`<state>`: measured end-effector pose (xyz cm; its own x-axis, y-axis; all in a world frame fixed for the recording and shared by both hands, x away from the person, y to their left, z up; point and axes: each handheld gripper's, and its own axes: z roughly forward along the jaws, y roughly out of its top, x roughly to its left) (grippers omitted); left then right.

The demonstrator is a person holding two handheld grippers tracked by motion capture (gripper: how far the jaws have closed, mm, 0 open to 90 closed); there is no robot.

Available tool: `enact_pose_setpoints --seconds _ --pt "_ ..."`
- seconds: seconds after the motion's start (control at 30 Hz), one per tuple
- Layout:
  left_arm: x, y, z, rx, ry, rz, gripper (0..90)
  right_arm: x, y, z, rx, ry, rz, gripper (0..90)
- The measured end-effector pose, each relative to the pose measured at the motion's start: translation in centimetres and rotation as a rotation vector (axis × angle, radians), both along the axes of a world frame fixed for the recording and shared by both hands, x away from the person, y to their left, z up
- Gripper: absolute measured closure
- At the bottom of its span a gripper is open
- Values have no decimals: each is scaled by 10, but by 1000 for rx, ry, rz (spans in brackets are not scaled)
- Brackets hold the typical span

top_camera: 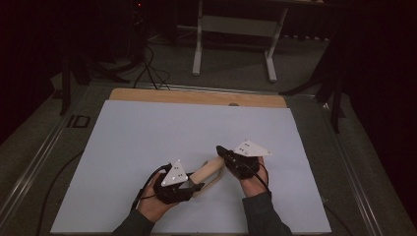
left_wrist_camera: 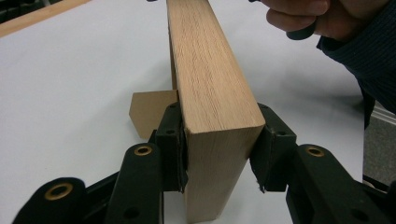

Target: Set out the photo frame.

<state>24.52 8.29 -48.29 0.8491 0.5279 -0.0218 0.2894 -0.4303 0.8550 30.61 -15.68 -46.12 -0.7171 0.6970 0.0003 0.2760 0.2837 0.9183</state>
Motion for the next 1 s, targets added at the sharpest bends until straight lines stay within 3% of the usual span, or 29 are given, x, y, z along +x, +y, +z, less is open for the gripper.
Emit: enact_pose_setpoints --seconds 0.27,0.47,0.5,0.6,1.0 --pt "2 0 -1 -11 28 7 591 0 1 1 -16 -1 -5 898" --pt "4 2 0 -3 22 28 578 0 -1 2 -17 5 -4 898" --pt "5 5 -1 0 22 62 567 -1 -2 2 -14 9 -8 898" --pt "6 7 -1 2 22 91 558 -1 -3 2 -13 11 -7 898" --pt "11 12 -2 -11 27 161 541 -1 -7 3 -19 22 -3 898"
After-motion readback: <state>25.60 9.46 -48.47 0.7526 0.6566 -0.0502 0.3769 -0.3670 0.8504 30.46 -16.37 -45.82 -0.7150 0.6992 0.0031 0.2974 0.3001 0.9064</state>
